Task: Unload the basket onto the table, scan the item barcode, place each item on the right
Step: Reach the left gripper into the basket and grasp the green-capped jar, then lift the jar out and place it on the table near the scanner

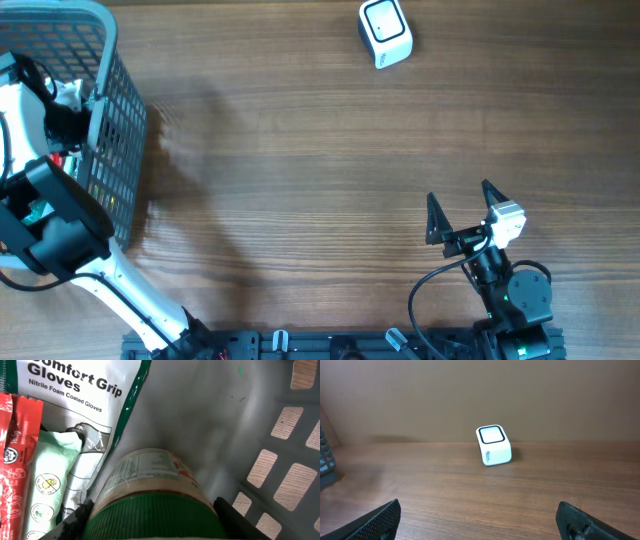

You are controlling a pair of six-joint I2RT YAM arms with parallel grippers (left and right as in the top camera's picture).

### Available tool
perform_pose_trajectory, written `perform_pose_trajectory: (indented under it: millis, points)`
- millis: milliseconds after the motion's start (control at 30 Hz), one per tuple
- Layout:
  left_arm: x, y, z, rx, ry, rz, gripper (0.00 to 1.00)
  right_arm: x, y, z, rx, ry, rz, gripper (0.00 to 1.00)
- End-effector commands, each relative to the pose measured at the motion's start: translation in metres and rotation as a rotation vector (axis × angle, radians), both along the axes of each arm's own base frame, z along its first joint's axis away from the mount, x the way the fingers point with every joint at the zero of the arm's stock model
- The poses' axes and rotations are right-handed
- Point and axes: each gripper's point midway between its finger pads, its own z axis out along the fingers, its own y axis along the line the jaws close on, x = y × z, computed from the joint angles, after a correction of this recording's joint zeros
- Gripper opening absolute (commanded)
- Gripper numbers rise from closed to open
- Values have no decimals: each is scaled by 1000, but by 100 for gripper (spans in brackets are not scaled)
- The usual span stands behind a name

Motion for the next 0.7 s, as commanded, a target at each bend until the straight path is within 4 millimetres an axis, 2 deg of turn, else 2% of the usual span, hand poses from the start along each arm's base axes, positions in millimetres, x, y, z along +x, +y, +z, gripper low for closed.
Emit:
perform_pose_trajectory:
  millis: [0,133,233,333,367,433,533,600,667]
  points:
    - [11,6,40,41,-101,4,52,0,0,1,-11,-7,4,100]
    - [21,12,110,123,-253,36,51,0,0,1,-11,-7,4,100]
    - [23,13,190,219,-433,53,51,0,0,1,-11,-7,4,100]
    - [17,9,257,288,-595,94,51,0,0,1,-11,-7,4,100]
    - [7,3,303,327,-715,131,51,0,0,1,-11,-7,4,100]
    - [-5,-6,341,338,-819,182,51,0,0,1,-10,-7,4,100]
    - [-23,-32,383,332,-937,204,49,0,0,1,-11,-7,4,100]
    - [-30,-60,397,310,-973,162,49,0,0,1,-11,-7,4,100]
    - [-31,-86,399,263,-977,130,48,0,0,1,-11,-7,4,100]
